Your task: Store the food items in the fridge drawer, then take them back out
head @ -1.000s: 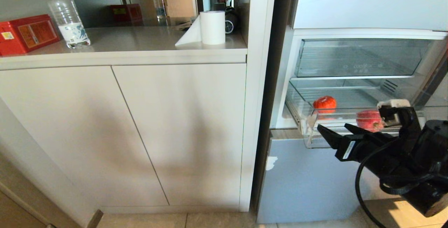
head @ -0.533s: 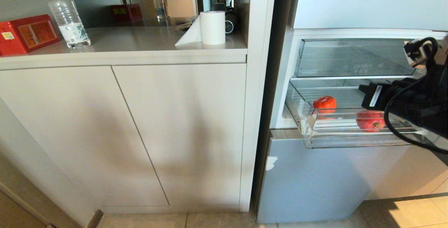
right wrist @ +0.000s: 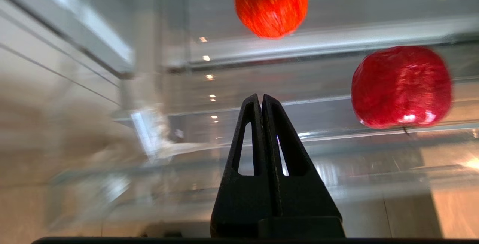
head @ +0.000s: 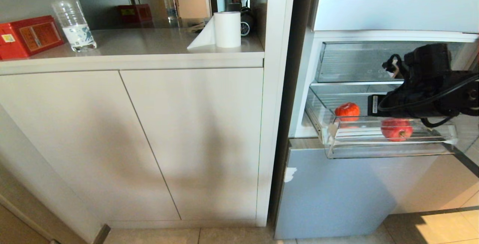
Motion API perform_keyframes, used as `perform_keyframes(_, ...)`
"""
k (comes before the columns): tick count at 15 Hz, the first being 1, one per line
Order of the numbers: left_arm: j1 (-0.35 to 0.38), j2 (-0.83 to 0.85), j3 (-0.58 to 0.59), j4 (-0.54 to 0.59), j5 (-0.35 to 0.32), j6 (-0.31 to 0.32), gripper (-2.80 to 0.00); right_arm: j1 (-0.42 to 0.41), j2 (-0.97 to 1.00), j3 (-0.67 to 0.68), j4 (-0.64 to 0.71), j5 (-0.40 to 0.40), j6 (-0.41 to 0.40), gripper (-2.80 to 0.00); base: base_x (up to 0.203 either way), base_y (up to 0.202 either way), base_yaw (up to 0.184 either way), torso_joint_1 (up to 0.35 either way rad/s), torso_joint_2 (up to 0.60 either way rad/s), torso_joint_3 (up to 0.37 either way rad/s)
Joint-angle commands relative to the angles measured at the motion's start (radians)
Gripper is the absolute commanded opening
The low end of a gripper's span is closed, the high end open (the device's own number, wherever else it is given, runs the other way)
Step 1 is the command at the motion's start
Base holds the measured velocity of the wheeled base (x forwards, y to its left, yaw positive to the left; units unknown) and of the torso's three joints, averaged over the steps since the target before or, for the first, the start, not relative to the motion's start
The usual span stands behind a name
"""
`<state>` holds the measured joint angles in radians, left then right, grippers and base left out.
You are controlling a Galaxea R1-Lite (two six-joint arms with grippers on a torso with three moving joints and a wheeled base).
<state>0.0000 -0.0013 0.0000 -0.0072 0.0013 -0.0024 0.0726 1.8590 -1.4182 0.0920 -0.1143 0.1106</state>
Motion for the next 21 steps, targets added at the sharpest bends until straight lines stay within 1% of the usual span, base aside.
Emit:
perform_keyframes(1, 0.0, 0.001, 0.002, 0.0, 0.0, -0.001, -2.8, -0.019, 0.103, -0.074, 0.045, 0.001, 0.0, -2.8, 0.0, 0.0, 0.0, 0.0, 0.0, 0.0)
perform_keyframes(2, 0.0, 0.001, 0.002, 0.0, 0.0, -0.001, -2.8, -0.027, 0.111, -0.09, 0.076, 0.004, -0.001, -2.8, 0.0, 0.0, 0.0, 0.0, 0.0, 0.0)
perform_keyframes(4, 0.0, 0.001, 0.002, 0.0, 0.0, -0.001, -2.8, -0.032, 0.106, -0.167, 0.241, 0.019, 0.0, -2.8, 0.0, 0.0, 0.0, 0.0, 0.0, 0.0)
perform_keyframes(6, 0.0, 0.001, 0.002, 0.0, 0.0, -0.001, -2.8, -0.034, 0.095, -0.217, 0.365, 0.025, 0.002, -2.8, 0.0, 0.0, 0.0, 0.0, 0.0, 0.0)
perform_keyframes(8, 0.0, 0.001, 0.002, 0.0, 0.0, -0.001, -2.8, -0.037, 0.076, -0.242, 0.452, 0.027, 0.003, -2.8, 0.0, 0.0, 0.0, 0.0, 0.0, 0.0)
perform_keyframes(11, 0.0, 0.001, 0.002, 0.0, 0.0, -0.001, -2.8, -0.037, 0.039, -0.242, 0.515, 0.066, 0.004, -2.8, 0.0, 0.0, 0.0, 0.0, 0.0, 0.0)
perform_keyframes(12, 0.0, 0.001, 0.002, 0.0, 0.0, -0.001, -2.8, -0.037, 0.038, -0.242, 0.518, 0.069, 0.004, -2.8, 0.0, 0.0, 0.0, 0.0, 0.0, 0.0)
perform_keyframes(14, 0.0, 0.001, 0.002, 0.0, 0.0, -0.001, -2.8, -0.038, 0.04, -0.26, 0.57, 0.073, 0.007, -2.8, 0.0, 0.0, 0.0, 0.0, 0.0, 0.0)
perform_keyframes(16, 0.0, 0.001, 0.002, 0.0, 0.0, -0.001, -2.8, -0.042, 0.089, -0.311, 0.569, 0.07, 0.018, -2.8, 0.0, 0.0, 0.0, 0.0, 0.0, 0.0)
perform_keyframes(20, 0.0, 0.001, 0.002, 0.0, 0.0, -0.001, -2.8, -0.067, 0.2, -0.466, 0.567, 0.068, 0.033, -2.8, 0.0, 0.0, 0.0, 0.0, 0.0, 0.0)
perform_keyframes(21, 0.0, 0.001, 0.002, 0.0, 0.0, -0.001, -2.8, -0.069, 0.225, -0.497, 0.568, 0.066, 0.033, 0.0, 0.0, 0.0, 0.0, 0.0, 0.0, 0.0)
